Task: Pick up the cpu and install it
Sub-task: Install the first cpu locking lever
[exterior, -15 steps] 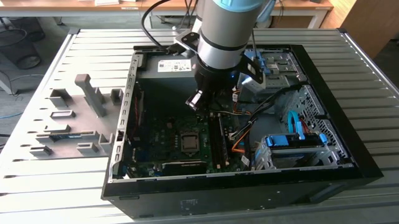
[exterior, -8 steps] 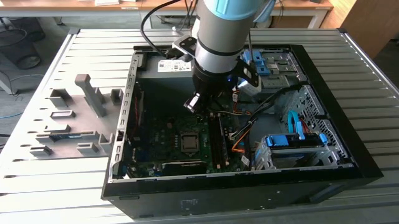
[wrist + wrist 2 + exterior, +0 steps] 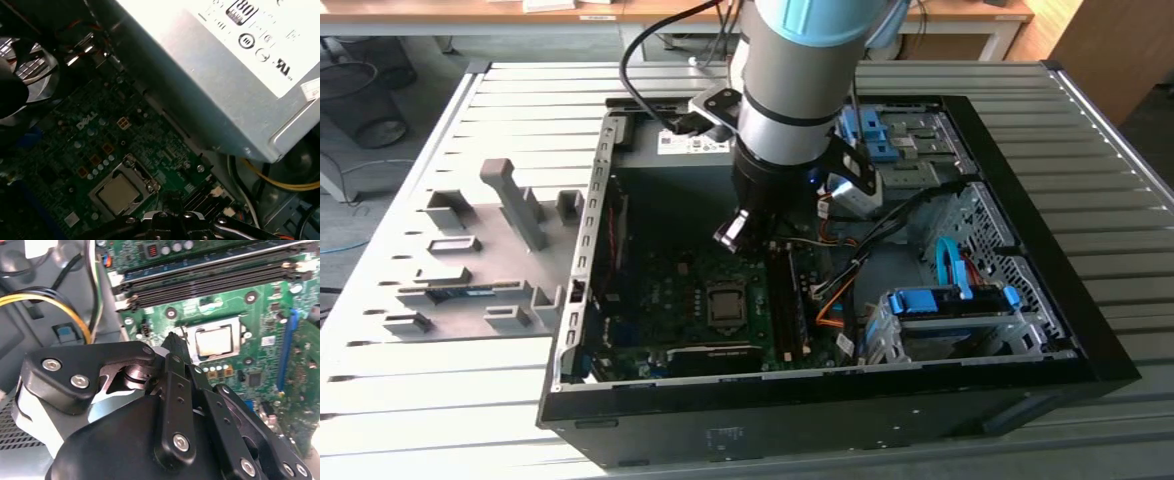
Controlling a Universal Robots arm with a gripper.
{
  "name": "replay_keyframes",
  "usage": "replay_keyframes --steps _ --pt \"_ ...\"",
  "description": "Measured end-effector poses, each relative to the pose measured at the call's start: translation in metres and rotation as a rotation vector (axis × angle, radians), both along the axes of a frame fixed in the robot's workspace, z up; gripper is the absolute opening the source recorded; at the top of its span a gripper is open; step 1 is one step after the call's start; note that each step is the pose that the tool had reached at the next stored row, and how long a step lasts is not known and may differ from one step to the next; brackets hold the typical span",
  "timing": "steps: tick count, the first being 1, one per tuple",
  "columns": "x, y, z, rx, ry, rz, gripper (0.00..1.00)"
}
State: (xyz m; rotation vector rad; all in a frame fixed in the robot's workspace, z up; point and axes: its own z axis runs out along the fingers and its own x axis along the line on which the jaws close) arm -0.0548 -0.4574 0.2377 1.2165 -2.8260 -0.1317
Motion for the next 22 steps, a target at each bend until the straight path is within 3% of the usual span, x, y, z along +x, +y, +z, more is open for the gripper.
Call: replay_keyframes --steps 5,8,13,22 --pt "0.0 -0.0067 -0.0004 -0.0211 -0.0001 0.0 0.1" --pt "-0.001 -0.0082 -0.0014 -0.0385 0.0 0.0 0.1" --pt "-0.003 -0.0113 -0.004 -0.06 0.0 0.0 0.1" --pt "-0.003 -0.0174 -0.0136 -0.0777 0.0 0.002 0.1"
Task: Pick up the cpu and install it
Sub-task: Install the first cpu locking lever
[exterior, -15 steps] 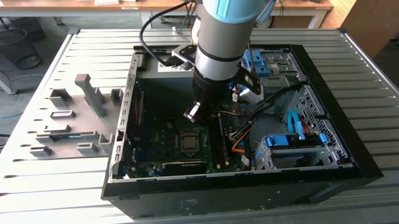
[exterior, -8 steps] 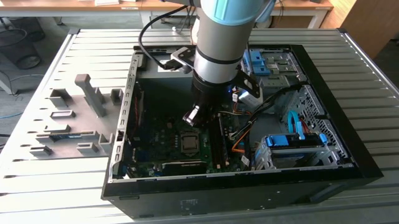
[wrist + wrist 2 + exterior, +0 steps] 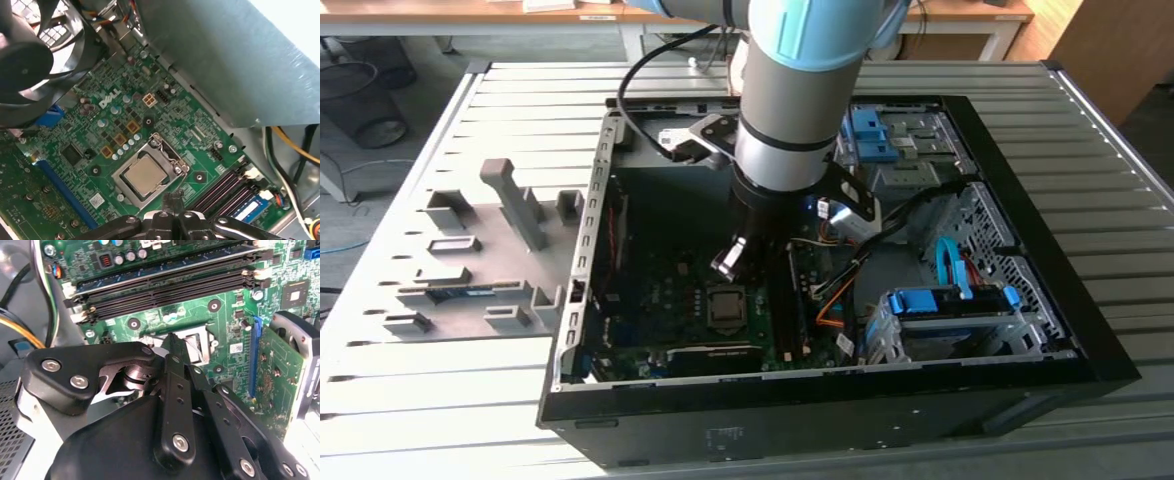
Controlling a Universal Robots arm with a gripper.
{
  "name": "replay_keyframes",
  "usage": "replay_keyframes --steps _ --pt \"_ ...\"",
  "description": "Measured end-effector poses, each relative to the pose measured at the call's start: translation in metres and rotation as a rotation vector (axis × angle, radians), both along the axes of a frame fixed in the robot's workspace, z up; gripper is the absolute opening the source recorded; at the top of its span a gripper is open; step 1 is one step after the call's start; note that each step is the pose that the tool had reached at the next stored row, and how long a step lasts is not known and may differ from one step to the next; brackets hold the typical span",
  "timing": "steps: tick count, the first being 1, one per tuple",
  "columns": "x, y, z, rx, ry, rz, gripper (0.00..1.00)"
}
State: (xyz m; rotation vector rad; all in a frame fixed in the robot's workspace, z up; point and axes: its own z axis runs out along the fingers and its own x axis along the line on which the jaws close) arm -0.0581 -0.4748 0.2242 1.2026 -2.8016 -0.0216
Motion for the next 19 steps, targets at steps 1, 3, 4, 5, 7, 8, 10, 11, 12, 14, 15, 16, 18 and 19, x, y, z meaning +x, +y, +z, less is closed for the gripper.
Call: replay_keyframes --steps 1,3,4,5,7,8,10,11,12,14,15,16,18,19 --pt "0.0 -0.0006 -0.001 -0.0026 0.0 0.0 0.1" --pt "0.0 -0.0021 -0.0026 -0.0077 0.0 0.0 0.1" --pt "0.0 -0.0029 -0.0034 -0.01 0.0 0.0 0.1" --pt "0.0 -0.0038 -0.0043 -0.0122 0.0 0.0 0.1" --pt "-0.001 -0.0056 -0.006 -0.0163 0.0 0.0 0.1" --pt "-0.001 -0.0067 -0.007 -0.0178 0.0001 0.001 0.1" --pt "-0.001 -0.0091 -0.0097 -0.0192 0.0001 0.0 0.1" --pt "-0.001 -0.0102 -0.0115 -0.0196 0.0001 0.0 0.1" --pt "-0.001 -0.0109 -0.0133 -0.0199 0.0001 0.0 0.1" --pt "-0.001 -0.0115 -0.0167 -0.0209 0.0001 0.0 0.1" --pt "-0.001 -0.0116 -0.0185 -0.0209 0.0001 0.001 0.1" --pt "-0.001 -0.0116 -0.0202 -0.0207 0.0001 0.0 0.1" --pt "-0.001 -0.0116 -0.0237 -0.0205 0.0 0.0 0.1" --pt "-0.001 -0.0116 -0.0256 -0.0206 0.0001 0.0 0.1"
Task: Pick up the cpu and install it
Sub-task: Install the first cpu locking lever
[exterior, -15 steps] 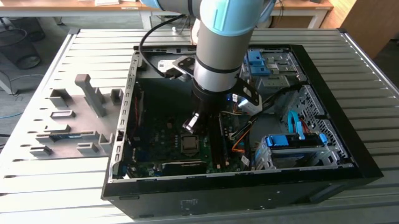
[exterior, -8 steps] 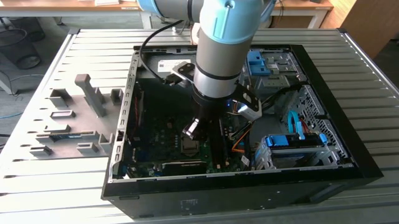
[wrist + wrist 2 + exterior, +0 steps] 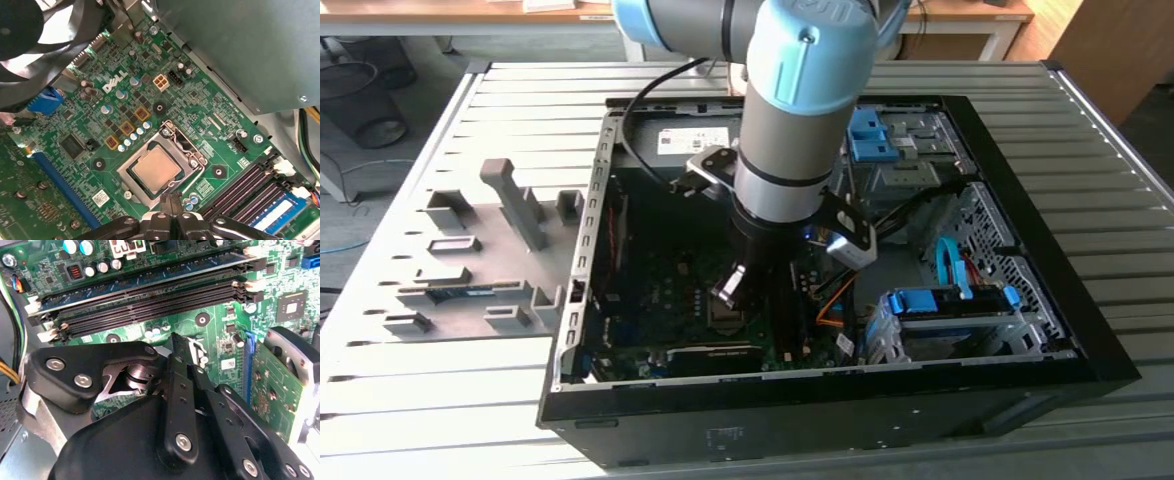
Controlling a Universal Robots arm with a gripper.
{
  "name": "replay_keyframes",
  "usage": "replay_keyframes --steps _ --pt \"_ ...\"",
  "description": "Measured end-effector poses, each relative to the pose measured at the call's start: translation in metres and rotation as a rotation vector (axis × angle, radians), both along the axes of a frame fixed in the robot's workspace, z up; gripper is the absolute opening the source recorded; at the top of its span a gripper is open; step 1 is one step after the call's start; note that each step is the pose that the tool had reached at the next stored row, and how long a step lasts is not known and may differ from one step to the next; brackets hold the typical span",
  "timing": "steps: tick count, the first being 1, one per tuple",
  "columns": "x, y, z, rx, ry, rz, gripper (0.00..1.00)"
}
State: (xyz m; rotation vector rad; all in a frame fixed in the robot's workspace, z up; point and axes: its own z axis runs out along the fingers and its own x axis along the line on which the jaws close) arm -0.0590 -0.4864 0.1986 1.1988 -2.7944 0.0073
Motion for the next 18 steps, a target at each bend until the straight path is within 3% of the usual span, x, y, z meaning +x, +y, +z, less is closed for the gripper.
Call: replay_keyframes --steps 8,18 --pt "0.0 -0.0013 -0.0056 0.0002 -0.0001 0.0 0.1" --pt "0.0 -0.0115 -0.0064 0.0 0.0 0.001 0.1"
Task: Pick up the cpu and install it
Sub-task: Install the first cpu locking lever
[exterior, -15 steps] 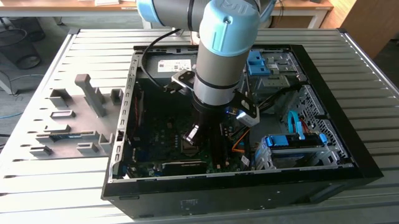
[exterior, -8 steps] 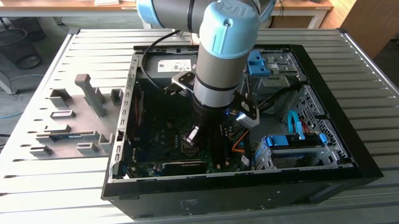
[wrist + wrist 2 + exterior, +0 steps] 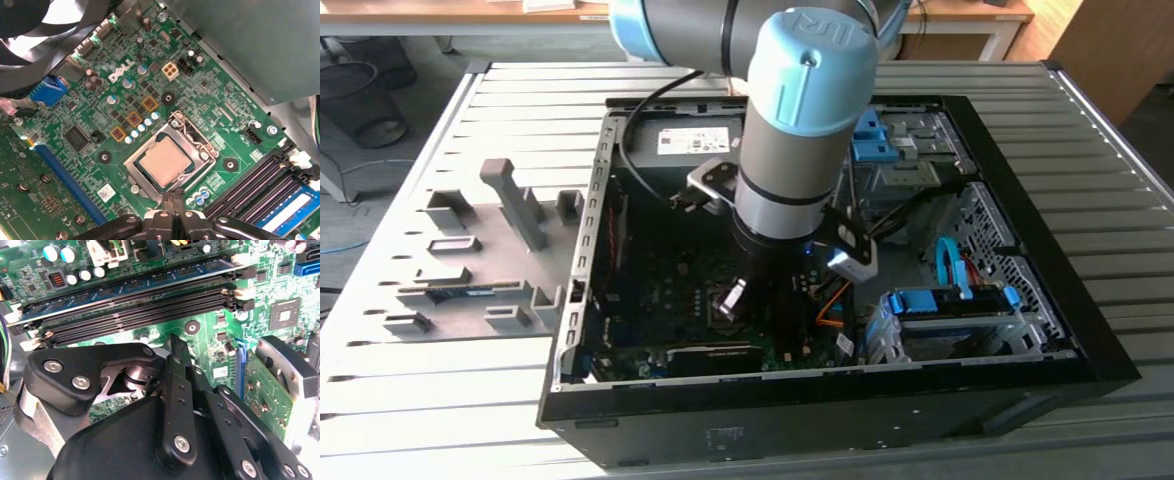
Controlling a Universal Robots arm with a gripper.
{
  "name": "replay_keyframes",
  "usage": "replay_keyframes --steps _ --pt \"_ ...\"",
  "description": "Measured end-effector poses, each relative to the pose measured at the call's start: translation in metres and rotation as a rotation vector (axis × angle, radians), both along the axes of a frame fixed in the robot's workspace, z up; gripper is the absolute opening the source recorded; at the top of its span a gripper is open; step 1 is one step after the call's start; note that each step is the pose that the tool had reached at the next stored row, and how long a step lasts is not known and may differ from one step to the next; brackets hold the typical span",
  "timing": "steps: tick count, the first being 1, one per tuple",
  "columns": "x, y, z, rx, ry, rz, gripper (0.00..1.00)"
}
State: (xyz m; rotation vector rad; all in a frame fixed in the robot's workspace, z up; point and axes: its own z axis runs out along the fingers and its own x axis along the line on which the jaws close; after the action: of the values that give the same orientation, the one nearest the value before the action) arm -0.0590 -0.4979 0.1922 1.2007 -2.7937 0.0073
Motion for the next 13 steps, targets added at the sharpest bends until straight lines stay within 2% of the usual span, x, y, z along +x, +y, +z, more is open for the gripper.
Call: replay_keyframes --steps 13 --pt "0.003 -0.0007 -0.0051 -0.0004 0.0002 0.005 0.1"
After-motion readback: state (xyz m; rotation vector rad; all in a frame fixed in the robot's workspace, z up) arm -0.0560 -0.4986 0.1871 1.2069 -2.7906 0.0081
